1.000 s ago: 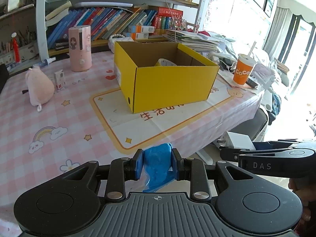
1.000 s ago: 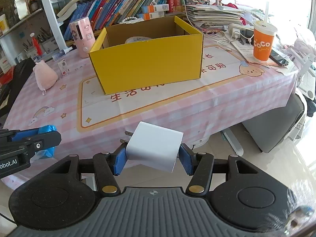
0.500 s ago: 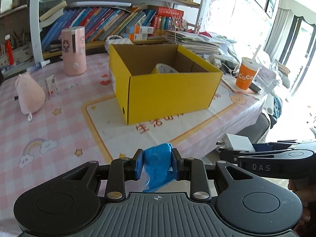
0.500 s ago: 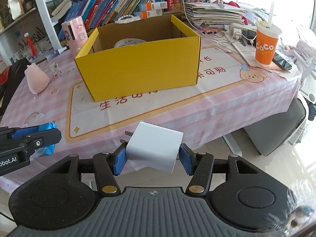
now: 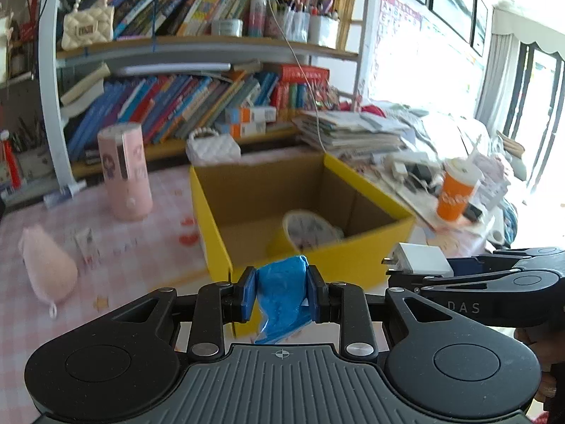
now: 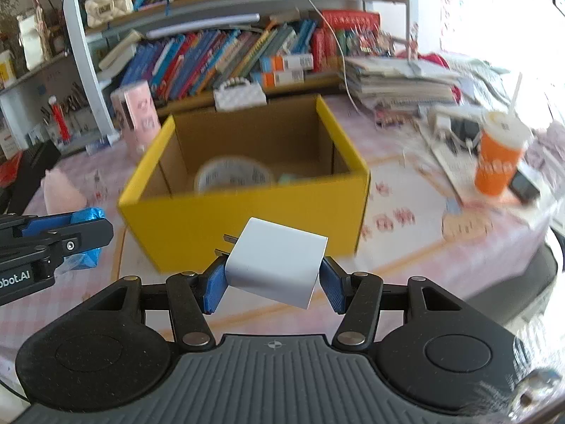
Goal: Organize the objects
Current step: 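Lower both items into the yellow box and open both grippers, then lift both grippers out of the box and back over the table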
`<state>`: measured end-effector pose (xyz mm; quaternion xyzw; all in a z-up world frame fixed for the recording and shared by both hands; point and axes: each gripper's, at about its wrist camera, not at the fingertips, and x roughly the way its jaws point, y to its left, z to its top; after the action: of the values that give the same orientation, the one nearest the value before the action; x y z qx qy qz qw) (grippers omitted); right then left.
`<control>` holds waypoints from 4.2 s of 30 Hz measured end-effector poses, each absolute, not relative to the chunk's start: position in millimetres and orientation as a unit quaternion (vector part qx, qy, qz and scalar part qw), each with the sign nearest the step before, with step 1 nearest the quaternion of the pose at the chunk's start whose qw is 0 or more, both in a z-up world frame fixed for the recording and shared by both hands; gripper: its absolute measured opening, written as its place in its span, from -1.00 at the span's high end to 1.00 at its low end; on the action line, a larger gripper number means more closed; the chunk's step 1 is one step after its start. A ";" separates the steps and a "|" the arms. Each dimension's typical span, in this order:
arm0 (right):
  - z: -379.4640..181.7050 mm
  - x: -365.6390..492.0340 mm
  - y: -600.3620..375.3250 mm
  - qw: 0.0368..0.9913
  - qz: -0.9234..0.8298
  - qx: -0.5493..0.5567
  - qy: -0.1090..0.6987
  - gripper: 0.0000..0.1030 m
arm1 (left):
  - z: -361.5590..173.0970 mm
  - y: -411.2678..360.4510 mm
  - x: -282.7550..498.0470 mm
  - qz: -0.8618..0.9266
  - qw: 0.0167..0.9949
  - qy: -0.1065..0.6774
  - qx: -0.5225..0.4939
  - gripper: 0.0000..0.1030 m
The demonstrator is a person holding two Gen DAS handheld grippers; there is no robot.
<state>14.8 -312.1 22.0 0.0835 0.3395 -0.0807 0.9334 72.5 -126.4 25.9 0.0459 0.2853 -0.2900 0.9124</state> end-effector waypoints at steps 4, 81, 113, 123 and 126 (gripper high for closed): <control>35.0 39.7 -326.3 0.943 -0.069 0.074 0.318 -0.04 | 31.0 -140.3 92.7 -0.278 0.919 0.275 0.043 0.47; 23.3 188.8 -361.4 0.934 0.067 -0.008 0.351 -0.27 | 21.3 -190.1 135.4 -0.167 0.952 0.251 0.061 -0.59; 5.7 -2.1 -288.9 0.935 -0.070 0.048 0.344 -0.40 | -6.7 -104.6 16.5 -0.201 0.924 0.315 0.080 -0.65; -5.7 -24.9 -252.5 0.925 -0.055 0.057 0.371 -0.45 | -12.6 -72.1 -5.4 -0.184 0.920 0.339 0.074 -0.65; -7.1 -28.4 -239.8 0.924 -0.045 0.054 0.375 -0.49 | -13.4 -61.0 -11.6 -0.177 0.919 0.344 0.072 -0.65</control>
<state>-28.4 -239.8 -7.1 0.0543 0.3746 -0.0454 0.9245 -11.6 -61.0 -13.4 0.0718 0.3437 -0.1767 0.9195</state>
